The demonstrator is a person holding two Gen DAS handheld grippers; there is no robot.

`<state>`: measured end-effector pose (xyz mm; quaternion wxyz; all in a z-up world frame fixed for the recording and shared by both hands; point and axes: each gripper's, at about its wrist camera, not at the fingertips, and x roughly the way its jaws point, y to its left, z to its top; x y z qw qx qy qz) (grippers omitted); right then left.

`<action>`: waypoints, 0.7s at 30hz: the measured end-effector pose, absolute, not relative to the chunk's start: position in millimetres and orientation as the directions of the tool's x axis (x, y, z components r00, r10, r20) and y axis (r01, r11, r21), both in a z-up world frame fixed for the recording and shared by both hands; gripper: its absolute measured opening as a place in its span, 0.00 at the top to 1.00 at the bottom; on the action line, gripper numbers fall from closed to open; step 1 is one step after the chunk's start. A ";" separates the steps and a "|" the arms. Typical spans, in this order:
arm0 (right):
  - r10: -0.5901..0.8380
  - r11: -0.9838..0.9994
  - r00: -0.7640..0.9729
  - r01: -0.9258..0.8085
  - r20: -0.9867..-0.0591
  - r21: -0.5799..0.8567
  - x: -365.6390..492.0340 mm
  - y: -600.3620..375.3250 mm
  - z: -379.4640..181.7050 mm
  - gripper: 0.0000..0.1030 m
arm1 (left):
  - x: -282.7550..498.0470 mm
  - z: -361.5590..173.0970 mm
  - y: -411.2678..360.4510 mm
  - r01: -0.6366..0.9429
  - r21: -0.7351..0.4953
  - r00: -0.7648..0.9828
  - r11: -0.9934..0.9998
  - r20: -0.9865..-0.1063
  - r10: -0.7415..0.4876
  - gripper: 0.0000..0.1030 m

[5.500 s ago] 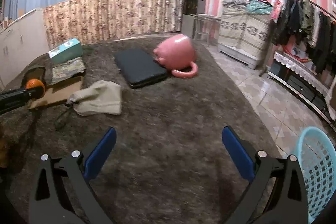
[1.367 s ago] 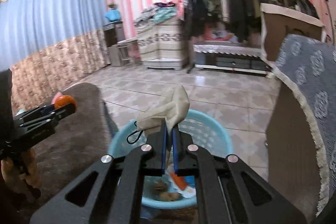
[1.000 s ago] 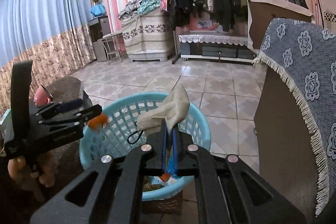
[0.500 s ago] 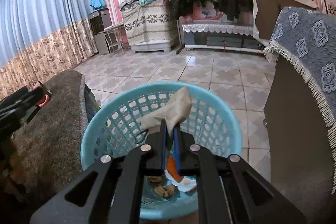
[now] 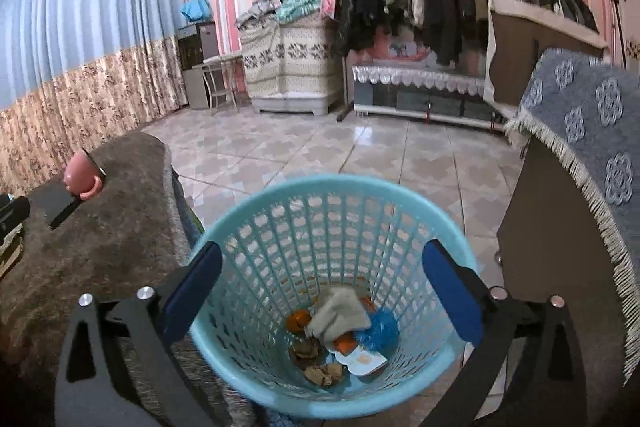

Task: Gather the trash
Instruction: 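Move both tools back over the rug toward the black bin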

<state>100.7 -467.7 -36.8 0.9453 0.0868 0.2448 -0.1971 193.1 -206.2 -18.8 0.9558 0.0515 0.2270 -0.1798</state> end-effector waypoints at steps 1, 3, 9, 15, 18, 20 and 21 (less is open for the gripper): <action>-0.324 0.913 0.815 0.402 -0.480 0.067 98.1 -461.4 -29.6 0.04 | 190.7 -18.0 -199.3 0.359 0.014 0.837 0.933 -0.448 -0.315 0.05; -0.313 0.920 0.829 0.385 -0.464 0.068 96.3 -453.7 -21.3 0.04 | 186.0 -14.4 -183.5 0.335 0.010 0.848 0.942 -0.438 -0.297 0.05; -0.257 0.948 0.866 0.312 -0.428 0.063 96.2 -417.0 -2.1 0.04 | 170.8 -5.3 -141.6 0.263 0.020 0.880 0.965 -0.416 -0.231 0.05; -0.211 0.971 0.889 0.239 -0.406 0.018 100.3 -379.6 5.9 0.04 | 155.6 -1.1 -88.9 0.183 0.023 0.900 0.983 -0.405 -0.158 0.05; -0.175 0.981 0.897 0.196 -0.406 0.009 106.6 -359.8 8.3 0.04 | 152.2 -0.6 -62.3 0.137 0.018 0.906 0.990 -0.406 -0.118 0.05; -0.158 0.985 0.900 0.175 -0.406 0.004 109.5 -350.8 8.7 0.04 | 150.4 -1.3 -45.6 0.108 0.014 0.908 0.994 -0.409 -0.093 0.05; -0.146 0.987 0.903 0.160 -0.405 0.000 110.7 -345.8 8.7 0.04 | 149.1 -1.5 -37.2 0.092 0.011 0.909 0.996 -0.410 -0.079 0.05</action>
